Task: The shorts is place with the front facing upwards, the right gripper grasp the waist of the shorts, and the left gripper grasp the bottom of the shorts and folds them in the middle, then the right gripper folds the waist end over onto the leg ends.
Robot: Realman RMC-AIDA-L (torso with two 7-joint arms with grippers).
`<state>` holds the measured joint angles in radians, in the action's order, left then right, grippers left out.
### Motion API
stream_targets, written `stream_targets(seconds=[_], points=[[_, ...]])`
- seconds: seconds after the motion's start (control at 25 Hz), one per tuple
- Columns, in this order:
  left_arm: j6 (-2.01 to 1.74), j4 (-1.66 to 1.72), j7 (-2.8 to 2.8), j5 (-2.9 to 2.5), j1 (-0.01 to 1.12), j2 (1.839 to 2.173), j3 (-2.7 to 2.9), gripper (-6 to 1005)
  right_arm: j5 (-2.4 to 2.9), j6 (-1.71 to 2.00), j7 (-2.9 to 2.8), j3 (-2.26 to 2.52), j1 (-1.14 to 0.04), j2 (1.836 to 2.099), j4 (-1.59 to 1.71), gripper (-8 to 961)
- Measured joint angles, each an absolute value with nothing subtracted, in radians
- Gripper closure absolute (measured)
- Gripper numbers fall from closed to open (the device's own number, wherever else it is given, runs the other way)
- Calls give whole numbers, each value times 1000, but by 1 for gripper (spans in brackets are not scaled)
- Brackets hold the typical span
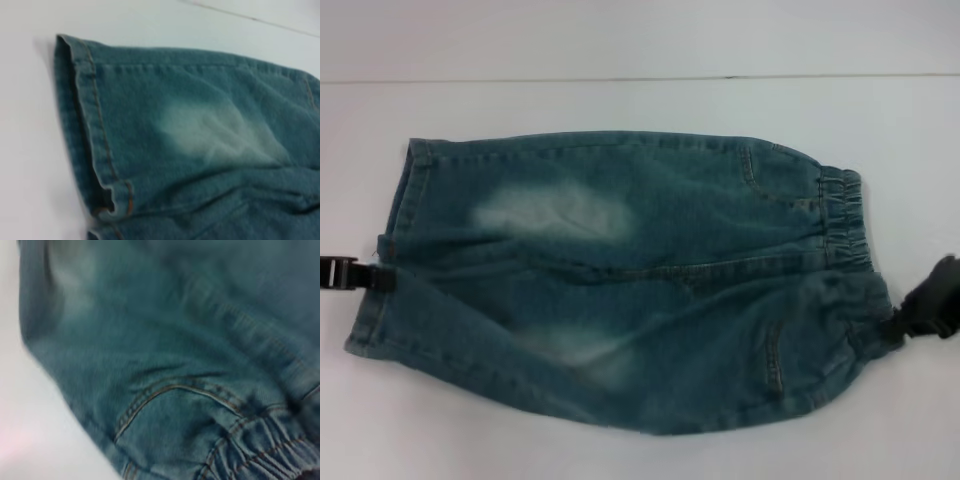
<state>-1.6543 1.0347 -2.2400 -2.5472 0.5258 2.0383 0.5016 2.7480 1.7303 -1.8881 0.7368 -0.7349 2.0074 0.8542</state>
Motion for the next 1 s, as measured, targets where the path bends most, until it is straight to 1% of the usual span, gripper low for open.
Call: stream_targets(seconds=[0.08, 0.2, 0.28, 0.64, 0.8, 1.0], points=[[-1622, 1021, -2241, -2537, 526, 2034, 501, 962, 2716, 1708, -1894, 679, -733, 1999, 836, 902], [-1562, 996, -2242, -2534, 533, 2030, 500, 962, 2644, 1676, -1908, 600, -734, 1972, 756, 900], [-1532, 980, -2243, -2534, 539, 2028, 500, 962, 2598, 1660, -1911, 570, -728, 1962, 723, 899], [-1363, 942, -2245, -2488, 557, 2035, 501, 961, 2378, 1488, -1915, 516, -642, 1957, 627, 895], [-1313, 928, -2240, -2461, 557, 2033, 502, 961, 2301, 1452, -1903, 510, -620, 1956, 605, 893], [-1254, 925, -2235, -2452, 557, 2040, 508, 961, 2245, 1408, -1902, 508, -606, 1959, 598, 890]])
